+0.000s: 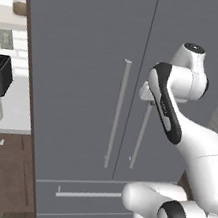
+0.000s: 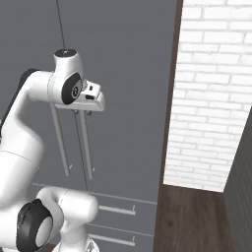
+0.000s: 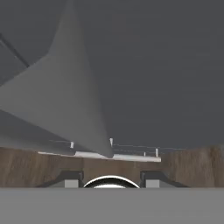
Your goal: Grab a lemon wedge from the fridge and one ice cube from the ice bowl, and put them in the glass of lemonade.
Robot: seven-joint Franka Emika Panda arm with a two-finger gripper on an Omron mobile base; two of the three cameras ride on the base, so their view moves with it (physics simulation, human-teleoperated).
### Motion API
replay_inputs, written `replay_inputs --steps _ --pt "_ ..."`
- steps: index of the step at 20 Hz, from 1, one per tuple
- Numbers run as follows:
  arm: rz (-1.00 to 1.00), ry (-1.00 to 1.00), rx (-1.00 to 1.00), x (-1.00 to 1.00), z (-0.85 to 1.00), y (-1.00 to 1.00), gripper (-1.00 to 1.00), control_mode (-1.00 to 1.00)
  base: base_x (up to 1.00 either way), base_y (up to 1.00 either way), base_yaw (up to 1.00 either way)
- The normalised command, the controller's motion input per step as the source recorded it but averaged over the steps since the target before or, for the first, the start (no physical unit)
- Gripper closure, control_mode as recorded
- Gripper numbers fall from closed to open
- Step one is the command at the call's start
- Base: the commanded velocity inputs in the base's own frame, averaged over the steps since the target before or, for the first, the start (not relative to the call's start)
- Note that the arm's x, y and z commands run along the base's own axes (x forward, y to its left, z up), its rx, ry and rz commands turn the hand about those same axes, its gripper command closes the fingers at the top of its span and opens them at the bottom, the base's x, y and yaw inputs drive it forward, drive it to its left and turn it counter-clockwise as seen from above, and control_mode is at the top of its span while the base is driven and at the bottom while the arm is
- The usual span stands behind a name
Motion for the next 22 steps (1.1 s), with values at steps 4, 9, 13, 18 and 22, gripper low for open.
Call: replay_inputs --steps 4,9,13,18,22 --pt "-0.01 0.0 0.0 -0.46 -0.08 -0.07 -1.0 -1.0 0.0 0.0 0.0" --pt "0.0 0.01 0.0 -0.53 -0.17 -0.01 -1.0 -1.0 0.0 0.0 0.0" --pt "0.0 0.0 0.0 -0.46 -0.12 -0.01 -1.0 -1.0 0.0 0.0 0.0" --pt "0.0 0.0 0.0 -0.79 -0.19 0.0 -1.0 -1.0 0.0 0.0 0.0" --pt "0.0 -0.01 0.0 -0.77 -0.28 0.04 -1.0 -1.0 0.0 0.0 0.0"
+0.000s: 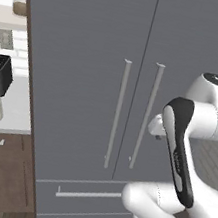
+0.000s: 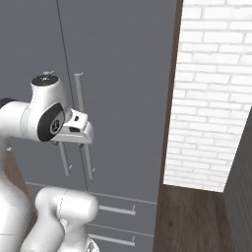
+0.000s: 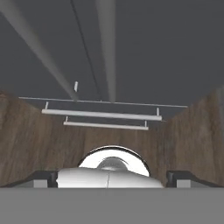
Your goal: Grab a lemon wedge from the fridge and one ice cube from the ice bowl, and put them in the glass of lemonade.
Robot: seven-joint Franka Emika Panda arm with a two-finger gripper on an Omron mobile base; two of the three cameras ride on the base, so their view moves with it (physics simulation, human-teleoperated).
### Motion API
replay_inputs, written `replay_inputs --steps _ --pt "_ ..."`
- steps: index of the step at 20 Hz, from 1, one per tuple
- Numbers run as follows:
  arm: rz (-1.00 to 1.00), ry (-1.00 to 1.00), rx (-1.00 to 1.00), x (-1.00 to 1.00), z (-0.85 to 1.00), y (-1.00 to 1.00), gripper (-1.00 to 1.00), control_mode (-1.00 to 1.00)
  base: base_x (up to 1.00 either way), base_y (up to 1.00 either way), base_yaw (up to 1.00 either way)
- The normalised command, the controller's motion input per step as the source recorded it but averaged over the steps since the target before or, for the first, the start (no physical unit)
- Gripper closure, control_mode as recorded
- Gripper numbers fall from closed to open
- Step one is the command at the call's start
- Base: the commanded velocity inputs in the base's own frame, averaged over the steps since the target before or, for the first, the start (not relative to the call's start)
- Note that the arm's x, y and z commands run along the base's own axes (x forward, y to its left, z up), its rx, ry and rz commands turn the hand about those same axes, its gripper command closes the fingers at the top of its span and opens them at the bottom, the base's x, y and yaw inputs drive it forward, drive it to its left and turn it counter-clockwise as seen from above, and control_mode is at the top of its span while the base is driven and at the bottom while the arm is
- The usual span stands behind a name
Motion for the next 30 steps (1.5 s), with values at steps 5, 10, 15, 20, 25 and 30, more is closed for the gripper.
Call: replay_inputs --steps 5,10,15,20,25,30 --pt "0.0 -0.05 0.0 -0.39 -0.13 0.18 -1.0 -1.0 0.0 0.0 0.0" --pt "0.0 -0.11 0.05 0.6 0.0 0.0 -1.0 -1.0 0.0 0.0 0.0" --pt "0.0 0.0 0.0 0.17 0.0 0.0 -1.0 -1.0 0.0 0.0 0.0" --pt "0.0 0.0 0.0 0.0 0.0 0.0 -1.0 -1.0 0.0 0.0 0.0" --pt "0.0 0.0 0.0 0.0 -0.02 0.0 -1.0 1.0 -0.11 0.15 0.0" --pt "0.0 0.0 0.0 0.0 0.0 0.0 -1.0 1.0 -0.15 0.69 0.02"
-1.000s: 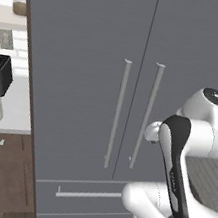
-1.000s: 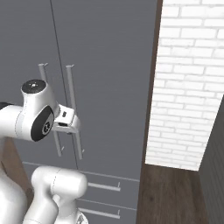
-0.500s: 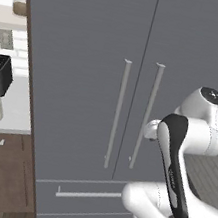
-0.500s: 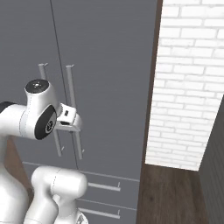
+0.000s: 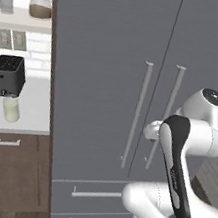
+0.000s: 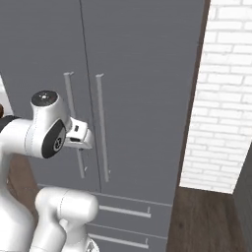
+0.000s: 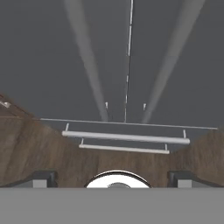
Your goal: Grab a lemon wedge from the fridge and one ice cube from the ice bowl, and put them in the glass of lemonade.
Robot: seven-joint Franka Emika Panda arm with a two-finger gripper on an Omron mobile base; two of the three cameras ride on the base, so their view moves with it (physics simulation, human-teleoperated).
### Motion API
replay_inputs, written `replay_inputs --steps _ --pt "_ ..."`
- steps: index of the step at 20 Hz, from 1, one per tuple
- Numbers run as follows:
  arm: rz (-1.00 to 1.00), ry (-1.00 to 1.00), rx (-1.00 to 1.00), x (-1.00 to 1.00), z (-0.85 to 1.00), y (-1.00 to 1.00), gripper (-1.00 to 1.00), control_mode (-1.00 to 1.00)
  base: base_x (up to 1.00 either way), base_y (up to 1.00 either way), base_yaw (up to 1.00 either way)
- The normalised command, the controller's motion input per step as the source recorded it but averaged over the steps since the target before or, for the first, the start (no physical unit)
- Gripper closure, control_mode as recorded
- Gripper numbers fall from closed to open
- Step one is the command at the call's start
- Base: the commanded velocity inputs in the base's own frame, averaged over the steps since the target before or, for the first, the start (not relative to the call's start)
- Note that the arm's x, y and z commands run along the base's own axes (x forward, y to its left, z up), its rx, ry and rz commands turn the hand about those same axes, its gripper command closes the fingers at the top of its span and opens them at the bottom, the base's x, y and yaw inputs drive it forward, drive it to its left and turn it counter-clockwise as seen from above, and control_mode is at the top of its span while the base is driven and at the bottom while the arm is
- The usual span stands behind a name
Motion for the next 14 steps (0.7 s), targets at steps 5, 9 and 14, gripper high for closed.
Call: replay_inputs --steps 5,9,14 --pt "0.0 0.0 0.0 0.0 0.0 0.0 -1.0 1.0 0.0 1.0 0.0" --pt "0.0 0.0 0.0 0.0 0.0 0.0 -1.0 1.0 0.2 1.0 0.0" --pt "0.0 0.0 0.0 0.0 0.0 0.0 -1.0 1.0 0.54 1.0 -0.01"
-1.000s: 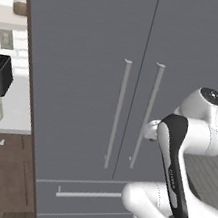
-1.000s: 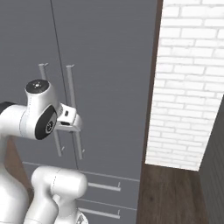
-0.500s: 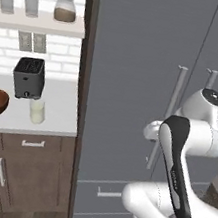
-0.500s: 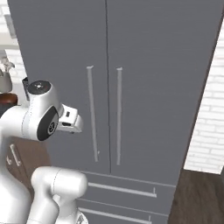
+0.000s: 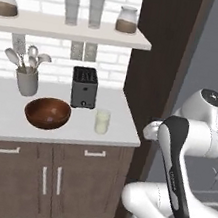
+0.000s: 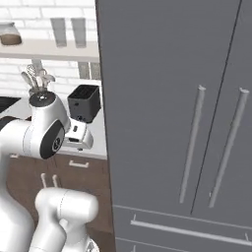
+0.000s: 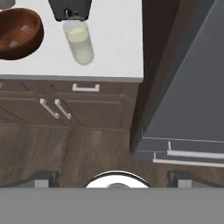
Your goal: Grab a lemon wedge from the fridge and one ice cube from the ice bowl, and put them in the glass of lemonade.
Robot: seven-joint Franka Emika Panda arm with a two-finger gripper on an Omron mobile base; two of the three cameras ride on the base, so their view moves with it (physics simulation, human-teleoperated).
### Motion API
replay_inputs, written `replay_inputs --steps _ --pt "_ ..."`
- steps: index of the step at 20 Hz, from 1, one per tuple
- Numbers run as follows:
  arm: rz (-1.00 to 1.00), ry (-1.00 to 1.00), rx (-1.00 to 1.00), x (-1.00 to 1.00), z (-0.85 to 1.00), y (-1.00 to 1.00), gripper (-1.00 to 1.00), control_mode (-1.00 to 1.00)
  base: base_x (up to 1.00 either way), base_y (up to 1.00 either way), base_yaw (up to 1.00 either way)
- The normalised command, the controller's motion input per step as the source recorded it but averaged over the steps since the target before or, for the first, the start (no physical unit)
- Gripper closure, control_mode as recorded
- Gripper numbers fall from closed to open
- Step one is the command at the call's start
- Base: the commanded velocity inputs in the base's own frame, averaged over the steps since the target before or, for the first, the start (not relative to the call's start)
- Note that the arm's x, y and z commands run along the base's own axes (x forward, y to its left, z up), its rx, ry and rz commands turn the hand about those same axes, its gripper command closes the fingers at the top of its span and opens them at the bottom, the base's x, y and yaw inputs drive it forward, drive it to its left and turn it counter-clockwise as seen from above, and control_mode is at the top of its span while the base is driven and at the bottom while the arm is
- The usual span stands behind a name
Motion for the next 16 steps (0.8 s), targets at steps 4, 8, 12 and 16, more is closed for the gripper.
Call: replay_inputs --steps 4,8,12,16 --pt "0.0 0.0 0.0 0.0 0.0 0.0 -1.0 1.0 0.72 1.0 -0.03" --pt "0.0 0.0 0.0 0.0 0.0 0.0 -1.0 1.0 0.76 0.88 -0.1" --pt "0.0 0.0 0.0 0.0 0.0 0.0 -1.0 1.0 0.63 0.38 -0.13" --pt "0.0 0.0 0.0 0.0 0.0 0.0 -1.0 1.0 0.59 0.23 -0.12"
